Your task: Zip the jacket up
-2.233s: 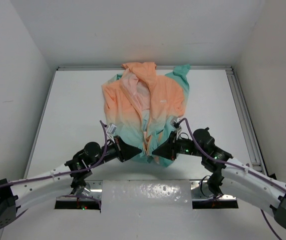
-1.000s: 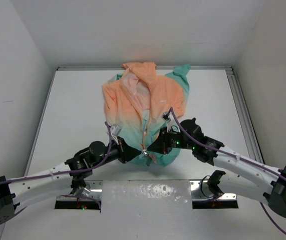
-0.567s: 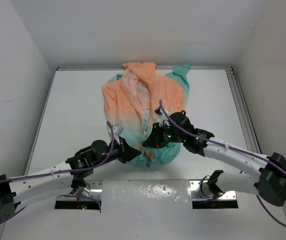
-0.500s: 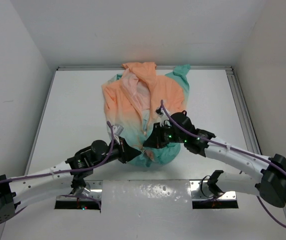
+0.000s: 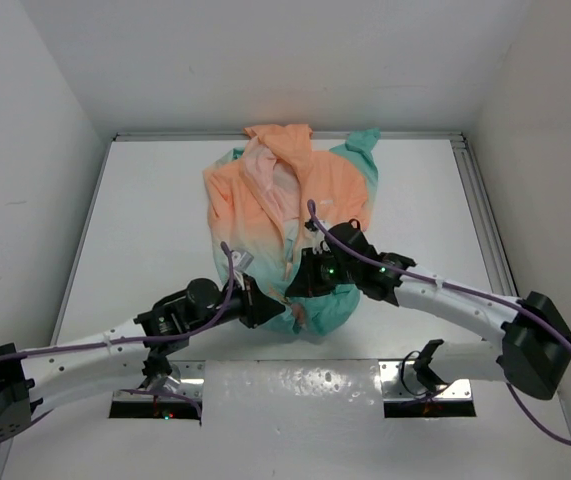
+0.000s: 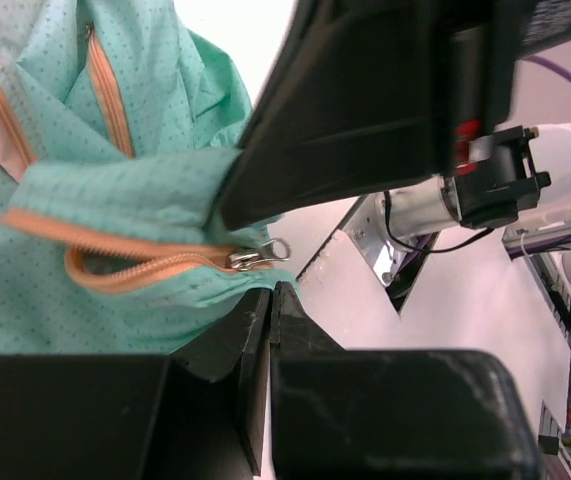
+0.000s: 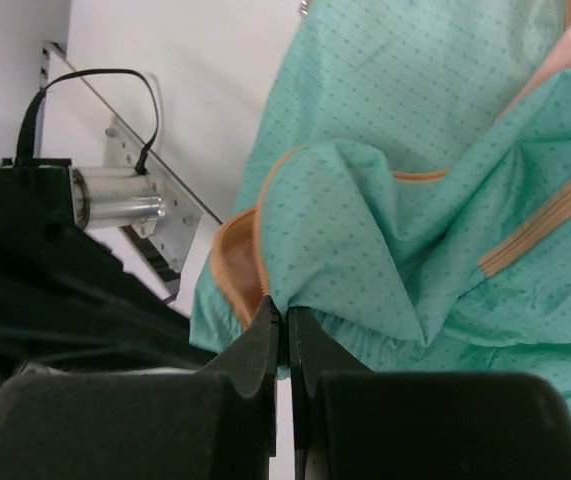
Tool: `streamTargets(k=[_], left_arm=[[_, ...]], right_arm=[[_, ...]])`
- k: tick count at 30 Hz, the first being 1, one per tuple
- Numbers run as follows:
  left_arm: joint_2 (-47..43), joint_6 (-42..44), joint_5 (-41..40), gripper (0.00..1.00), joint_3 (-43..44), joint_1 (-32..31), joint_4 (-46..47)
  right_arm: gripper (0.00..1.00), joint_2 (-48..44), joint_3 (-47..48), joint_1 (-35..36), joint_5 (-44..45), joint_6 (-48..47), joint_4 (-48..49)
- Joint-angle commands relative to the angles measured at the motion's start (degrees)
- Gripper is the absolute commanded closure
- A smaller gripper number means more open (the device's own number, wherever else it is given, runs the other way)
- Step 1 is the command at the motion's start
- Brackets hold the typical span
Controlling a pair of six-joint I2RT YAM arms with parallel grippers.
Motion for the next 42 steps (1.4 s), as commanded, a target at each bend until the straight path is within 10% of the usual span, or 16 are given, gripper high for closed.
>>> streamTargets(k=[1,19,24,28,33,42], left_arm=[[0.4,0.1,5.6,1.0,3.5,-2.6,2.9],[8.0,-0.7,7.0,1.0,0.7,-6.3,3.1],[9.5,-0.1,8.5,1.0,1.1,-6.9,2.6],[8.5,0.6,9.8,1.0,0.8,-7.0,1.7],[7.8,0.7,10.4,1.0,-0.6,-7.0,2.5],[6.8,-1.1,9.7,1.0,-4.4,-6.8,9.4]], right_arm=[[1.0,2.2,1.4,-0.1,4.7,2.9,7.2],[1.0,-14.4,-16.4,1.8,5.9,9.4,7.2],[0.52,-16.8,-14.7,2.3,7.7,6.7,2.4],[0.4,-22.0,-11.5,2.3,9.9,1.0,-7.1],[1.0,-25.7,-10.0,5.2,4.9,-4.6,-12.0],[0.96,-26.9,-19.2,16.8,7.7,6.0,-2.9]])
